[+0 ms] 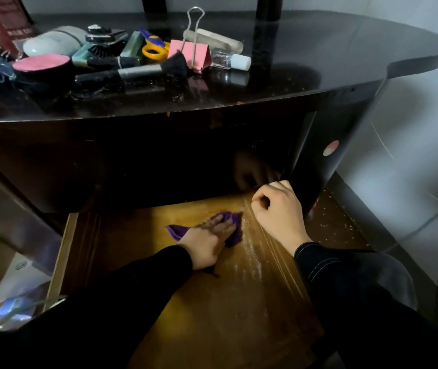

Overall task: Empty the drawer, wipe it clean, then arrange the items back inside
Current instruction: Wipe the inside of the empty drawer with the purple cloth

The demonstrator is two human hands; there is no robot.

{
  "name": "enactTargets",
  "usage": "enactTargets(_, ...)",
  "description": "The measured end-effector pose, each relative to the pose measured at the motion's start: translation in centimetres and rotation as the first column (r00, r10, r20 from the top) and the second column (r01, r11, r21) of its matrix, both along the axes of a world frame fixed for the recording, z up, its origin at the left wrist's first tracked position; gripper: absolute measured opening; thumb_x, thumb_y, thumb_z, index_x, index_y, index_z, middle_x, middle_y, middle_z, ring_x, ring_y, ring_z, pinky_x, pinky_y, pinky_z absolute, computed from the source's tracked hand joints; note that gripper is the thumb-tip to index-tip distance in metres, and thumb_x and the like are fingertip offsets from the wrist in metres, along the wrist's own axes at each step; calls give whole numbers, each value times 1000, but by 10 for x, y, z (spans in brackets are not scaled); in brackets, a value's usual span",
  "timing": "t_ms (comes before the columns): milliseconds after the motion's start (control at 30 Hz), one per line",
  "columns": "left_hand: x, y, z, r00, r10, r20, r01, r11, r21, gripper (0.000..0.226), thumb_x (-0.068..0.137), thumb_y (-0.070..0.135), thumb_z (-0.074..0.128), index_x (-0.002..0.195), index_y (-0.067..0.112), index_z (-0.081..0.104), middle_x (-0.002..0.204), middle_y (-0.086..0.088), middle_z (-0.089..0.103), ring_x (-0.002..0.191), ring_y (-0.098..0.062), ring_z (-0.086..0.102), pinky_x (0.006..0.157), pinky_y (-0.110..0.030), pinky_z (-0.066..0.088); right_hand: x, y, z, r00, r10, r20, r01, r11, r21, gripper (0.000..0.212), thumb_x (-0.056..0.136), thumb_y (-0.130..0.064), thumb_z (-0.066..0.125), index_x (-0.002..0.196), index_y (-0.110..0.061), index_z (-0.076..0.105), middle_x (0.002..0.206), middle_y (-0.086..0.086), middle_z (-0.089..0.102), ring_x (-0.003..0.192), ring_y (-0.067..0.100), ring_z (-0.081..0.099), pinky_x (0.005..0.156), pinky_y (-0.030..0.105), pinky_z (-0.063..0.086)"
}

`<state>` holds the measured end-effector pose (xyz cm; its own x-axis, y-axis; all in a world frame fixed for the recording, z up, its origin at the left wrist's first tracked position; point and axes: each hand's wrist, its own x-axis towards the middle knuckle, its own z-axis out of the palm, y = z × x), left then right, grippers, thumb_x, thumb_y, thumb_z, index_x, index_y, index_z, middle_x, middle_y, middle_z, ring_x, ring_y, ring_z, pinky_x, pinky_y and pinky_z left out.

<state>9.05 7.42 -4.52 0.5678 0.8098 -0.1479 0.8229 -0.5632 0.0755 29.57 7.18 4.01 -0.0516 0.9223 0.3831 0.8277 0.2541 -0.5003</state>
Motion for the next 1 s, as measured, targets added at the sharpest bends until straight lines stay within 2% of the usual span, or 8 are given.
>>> enactTargets(100, -25, -4, -4, 994, -101, 52, 101, 995, -1, 56, 105, 35, 33, 159, 29, 20, 165, 4, 19, 154, -17, 8, 124, -33, 14, 0, 1, 0, 1000, -2, 2, 2, 1000, -2, 12, 85, -15, 62, 76, -19, 68, 80, -12, 58, 94, 9, 43, 75, 24, 36)
enactTargets(200, -10, 34, 2, 992, 118, 50, -119, 992, 30, 56, 103, 33, 37, 157, 28, 26, 161, 1, 32, 149, -20, 26, 119, -28, 22, 1, 3, -3, 1000, -3, 10, 4, 1000, -11, 11, 85, -16, 62, 77, -21, 68, 82, -12, 60, 96, 10, 45, 74, 24, 37)
enactTargets(333, 34, 64, 13, 912, 406, 55, -403, 914, -48, 48, 92, 27, 49, 140, 21, 52, 103, -3, 64, 95, -24, 60, 79, -28, 45, 2, 6, -6, 1000, -17, 8, 17, 1000, -8, 10, 85, -19, 63, 79, -23, 69, 84, -15, 58, 96, 5, 41, 72, 14, 32)
enactTargets(433, 41, 45, 9, 968, 249, 26, -250, 967, 45, 69, 91, 28, 48, 157, 23, 27, 158, -4, 37, 144, -25, 34, 114, -33, 31, 2, 6, -7, 1000, -13, 2, 13, 1000, -5, 10, 86, -21, 62, 80, -24, 69, 85, -15, 57, 96, 4, 40, 76, 22, 35)
enactTargets(633, 16, -22, 8, 985, -170, -14, 169, 985, -20, 64, 101, 30, 39, 160, 25, 13, 166, 0, 15, 154, -19, 8, 125, -37, 13, 0, 2, -2, 1000, -1, 23, 1, 1000, -1, 9, 87, -20, 62, 82, -21, 70, 85, -13, 57, 96, 7, 41, 78, 25, 37)
enactTargets(800, 28, 26, 18, 995, 101, 12, -100, 995, -27, 58, 101, 31, 37, 158, 28, 23, 164, 3, 25, 151, -19, 20, 120, -33, 26, 1, 5, -6, 1000, -13, 28, 13, 1000, 10, 9, 86, -18, 64, 81, -21, 70, 85, -12, 57, 95, 6, 40, 77, 24, 36)
enactTargets(933, 54, 58, 25, 933, 358, 41, -356, 933, -62, 34, 94, 26, 47, 124, 21, 62, 115, -4, 68, 92, -22, 62, 79, -27, 48, 2, 7, -8, 1000, -6, 20, 5, 1000, 3, 10, 88, -19, 63, 81, -23, 70, 86, -13, 57, 95, 7, 41, 75, 21, 34)
enactTargets(1000, 57, 54, 22, 942, 332, 47, -332, 943, -13, 48, 93, 25, 47, 141, 20, 52, 129, -5, 62, 112, -24, 60, 90, -29, 47, 2, 7, -7, 1000, -1, 15, 1, 1000, 7, 11, 88, -18, 63, 80, -22, 70, 85, -12, 58, 96, 9, 43, 77, 23, 35)
